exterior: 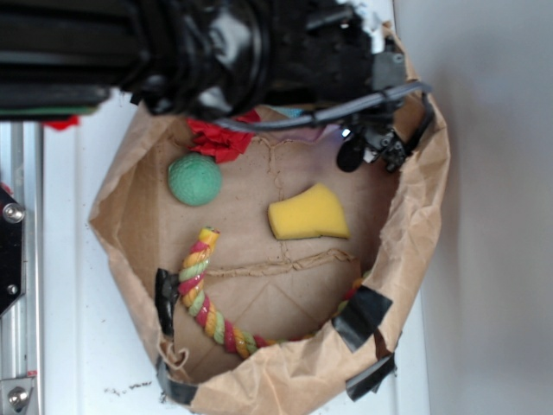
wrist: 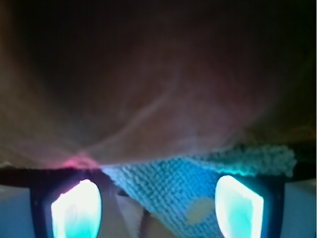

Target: Grab the blue cloth.

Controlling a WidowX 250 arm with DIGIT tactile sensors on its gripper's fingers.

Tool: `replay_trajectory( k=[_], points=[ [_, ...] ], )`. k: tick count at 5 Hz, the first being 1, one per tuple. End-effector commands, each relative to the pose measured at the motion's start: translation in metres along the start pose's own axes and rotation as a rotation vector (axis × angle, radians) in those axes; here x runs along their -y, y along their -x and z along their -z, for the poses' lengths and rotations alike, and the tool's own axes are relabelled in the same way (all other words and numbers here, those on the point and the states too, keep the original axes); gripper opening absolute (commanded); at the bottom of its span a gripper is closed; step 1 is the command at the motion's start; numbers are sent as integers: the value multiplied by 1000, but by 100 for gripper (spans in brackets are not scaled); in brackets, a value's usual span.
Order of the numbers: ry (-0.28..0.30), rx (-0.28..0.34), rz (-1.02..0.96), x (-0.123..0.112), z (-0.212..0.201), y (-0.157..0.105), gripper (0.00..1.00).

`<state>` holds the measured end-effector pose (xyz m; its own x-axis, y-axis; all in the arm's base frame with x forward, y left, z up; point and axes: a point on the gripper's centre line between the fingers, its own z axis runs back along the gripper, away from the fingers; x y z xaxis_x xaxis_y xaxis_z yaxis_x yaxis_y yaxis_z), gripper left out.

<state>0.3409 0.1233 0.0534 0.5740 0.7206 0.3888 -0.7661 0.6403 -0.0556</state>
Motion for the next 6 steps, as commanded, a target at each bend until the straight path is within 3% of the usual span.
replay_trajectory(
  k=[1,2,6],
  points=[
    [47,41,-14,3,-21,-27,100],
    [47,52,-8,3,-19,-24,0],
    [46,62,25,2,-18,-19,0]
  ],
)
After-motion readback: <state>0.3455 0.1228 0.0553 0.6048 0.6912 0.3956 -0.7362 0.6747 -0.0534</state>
